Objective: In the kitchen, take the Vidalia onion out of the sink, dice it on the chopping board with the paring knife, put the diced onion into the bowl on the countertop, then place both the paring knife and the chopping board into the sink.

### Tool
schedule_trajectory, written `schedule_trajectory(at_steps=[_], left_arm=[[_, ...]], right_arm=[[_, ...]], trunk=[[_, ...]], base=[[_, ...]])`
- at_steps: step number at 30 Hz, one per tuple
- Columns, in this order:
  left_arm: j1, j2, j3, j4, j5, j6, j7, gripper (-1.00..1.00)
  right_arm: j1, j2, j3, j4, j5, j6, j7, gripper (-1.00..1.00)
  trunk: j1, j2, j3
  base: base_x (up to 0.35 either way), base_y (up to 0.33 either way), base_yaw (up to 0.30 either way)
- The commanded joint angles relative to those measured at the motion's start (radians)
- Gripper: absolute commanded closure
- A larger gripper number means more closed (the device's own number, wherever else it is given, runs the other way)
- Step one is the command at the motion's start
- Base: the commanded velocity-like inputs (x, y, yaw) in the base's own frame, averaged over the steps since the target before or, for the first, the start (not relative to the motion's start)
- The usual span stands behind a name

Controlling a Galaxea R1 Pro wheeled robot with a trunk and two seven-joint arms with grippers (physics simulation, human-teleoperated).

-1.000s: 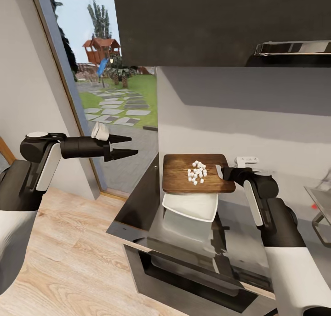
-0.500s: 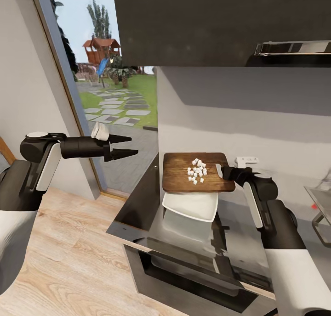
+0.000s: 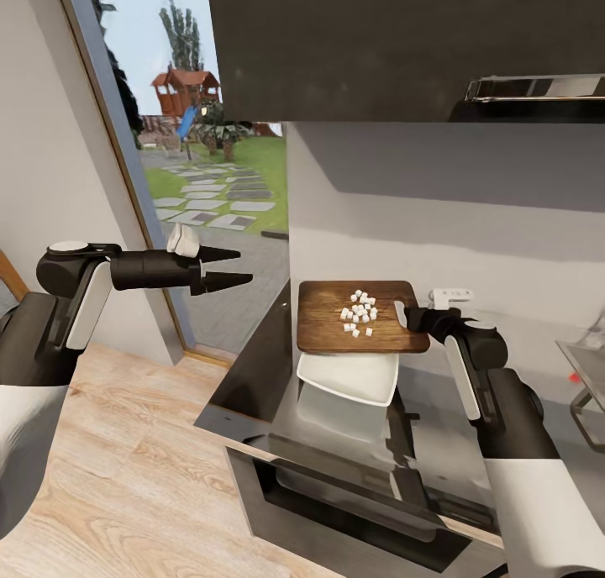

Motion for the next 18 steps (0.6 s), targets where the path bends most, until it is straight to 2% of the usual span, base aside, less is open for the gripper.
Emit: schedule_trajectory(at_steps=[1,18], left_arm=[[-0.001,0.001,-0.002,0.000,0.006,0.007,0.001,-1.00],[-0.001,0.001,-0.002,0.000,0.006,0.007,0.001,-1.00]], right_arm=[[-0.001,0.000,0.000,-0.001,-0.007,0.004,-0.003,1.00],[0.000,0.000,0.000,-0.001,-0.007,-0.053,0.004,1.00]], trunk=[[0.000,-0.001,-0.001],[0.000,-0.001,-0.001]], base=[[0.000,0.000,0.000],[0.000,0.000,0.000]])
